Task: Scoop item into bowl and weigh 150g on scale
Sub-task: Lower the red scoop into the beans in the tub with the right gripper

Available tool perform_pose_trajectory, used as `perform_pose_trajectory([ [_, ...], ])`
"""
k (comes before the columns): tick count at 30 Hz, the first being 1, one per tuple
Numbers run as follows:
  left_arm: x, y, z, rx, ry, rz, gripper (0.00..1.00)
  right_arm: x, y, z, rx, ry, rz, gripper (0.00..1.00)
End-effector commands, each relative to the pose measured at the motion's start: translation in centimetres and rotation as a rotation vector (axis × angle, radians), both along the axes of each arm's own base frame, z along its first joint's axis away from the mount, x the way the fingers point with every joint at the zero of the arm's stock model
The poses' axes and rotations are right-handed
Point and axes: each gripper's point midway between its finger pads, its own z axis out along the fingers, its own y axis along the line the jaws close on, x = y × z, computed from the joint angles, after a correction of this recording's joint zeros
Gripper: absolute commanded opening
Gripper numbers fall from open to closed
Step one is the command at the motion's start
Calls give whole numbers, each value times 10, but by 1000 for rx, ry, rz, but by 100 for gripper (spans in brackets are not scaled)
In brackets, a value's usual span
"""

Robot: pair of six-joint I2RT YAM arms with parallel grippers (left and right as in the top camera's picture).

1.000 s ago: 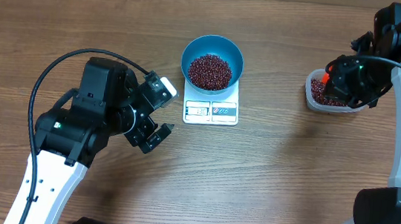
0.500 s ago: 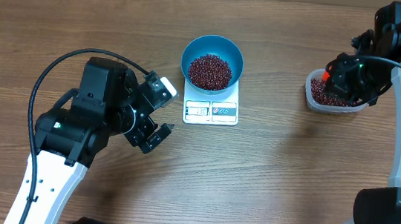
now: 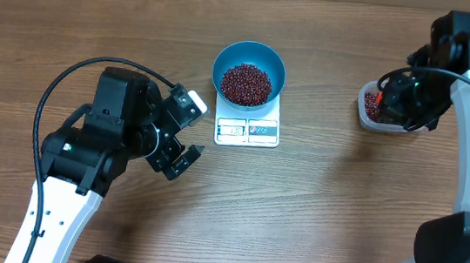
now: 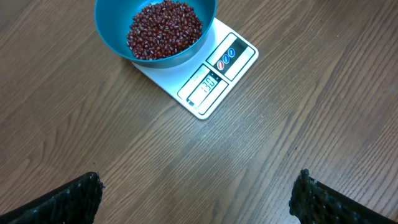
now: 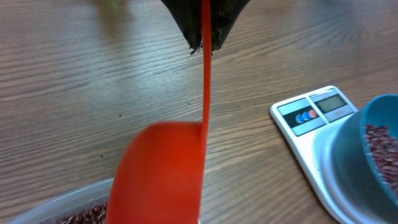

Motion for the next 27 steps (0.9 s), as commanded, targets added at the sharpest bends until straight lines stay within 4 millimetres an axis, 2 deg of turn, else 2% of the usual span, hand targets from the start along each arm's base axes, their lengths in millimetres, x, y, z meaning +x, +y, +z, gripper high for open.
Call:
perform_pose_trajectory([
  [1,4,0,9,-11,-19,12,100,-2,0,-16,-6,23,-1,4],
  [18,4,0,9,-11,-19,12,100,2,11,-13,57,6,3,4],
  [27,4,0,9,-11,-19,12,100,6,26,-8,152,-17,11,4],
])
